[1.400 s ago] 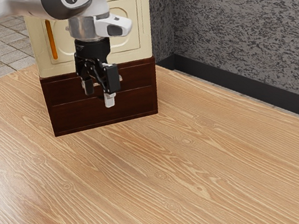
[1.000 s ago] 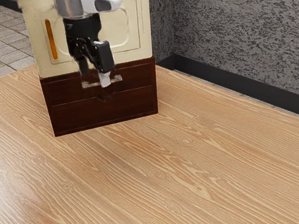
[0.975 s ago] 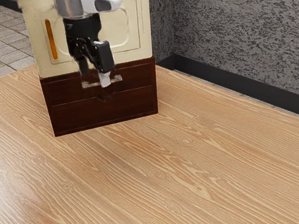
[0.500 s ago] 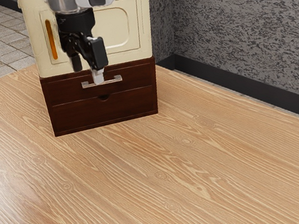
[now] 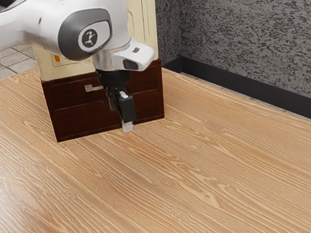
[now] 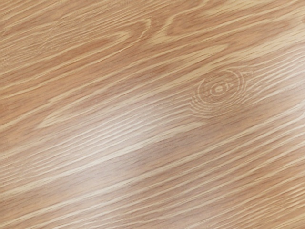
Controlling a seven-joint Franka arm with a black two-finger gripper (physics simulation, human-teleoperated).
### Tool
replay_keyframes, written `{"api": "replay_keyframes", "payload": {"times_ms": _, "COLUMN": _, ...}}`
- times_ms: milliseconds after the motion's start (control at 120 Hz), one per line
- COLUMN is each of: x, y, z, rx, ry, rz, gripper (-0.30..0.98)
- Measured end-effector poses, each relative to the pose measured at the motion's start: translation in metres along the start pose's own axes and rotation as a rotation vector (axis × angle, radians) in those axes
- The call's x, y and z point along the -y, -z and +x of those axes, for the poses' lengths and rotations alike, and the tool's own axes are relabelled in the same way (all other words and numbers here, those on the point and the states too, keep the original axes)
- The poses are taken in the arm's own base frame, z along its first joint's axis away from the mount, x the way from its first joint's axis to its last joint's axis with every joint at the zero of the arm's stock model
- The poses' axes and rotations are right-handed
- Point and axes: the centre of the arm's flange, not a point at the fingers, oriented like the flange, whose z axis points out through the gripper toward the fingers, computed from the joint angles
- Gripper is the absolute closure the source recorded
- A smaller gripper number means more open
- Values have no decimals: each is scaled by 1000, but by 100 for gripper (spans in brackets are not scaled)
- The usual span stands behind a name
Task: Pull the drawer handle with one arm to open the drawer
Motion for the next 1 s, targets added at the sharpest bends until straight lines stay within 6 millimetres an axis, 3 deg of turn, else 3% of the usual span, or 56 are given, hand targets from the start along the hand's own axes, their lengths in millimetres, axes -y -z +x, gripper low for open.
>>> {"api": "replay_keyframes", "payload": {"times_ms": 325, "x": 47, "y": -21, "z": 17, "rx": -36, "ry": -183, "rz": 111, "gripper": 0}}
{"api": "replay_keyframes", "payload": {"times_ms": 700, "x": 56, "y": -20, "z": 22, "rx": -48, "ry": -376, "rz": 181, "gripper": 0}}
{"api": "replay_keyframes", "payload": {"times_ms": 1000, "x": 73, "y": -37, "z": 32, "rx": -46, "ry": -445, "rz": 219, "gripper": 0}}
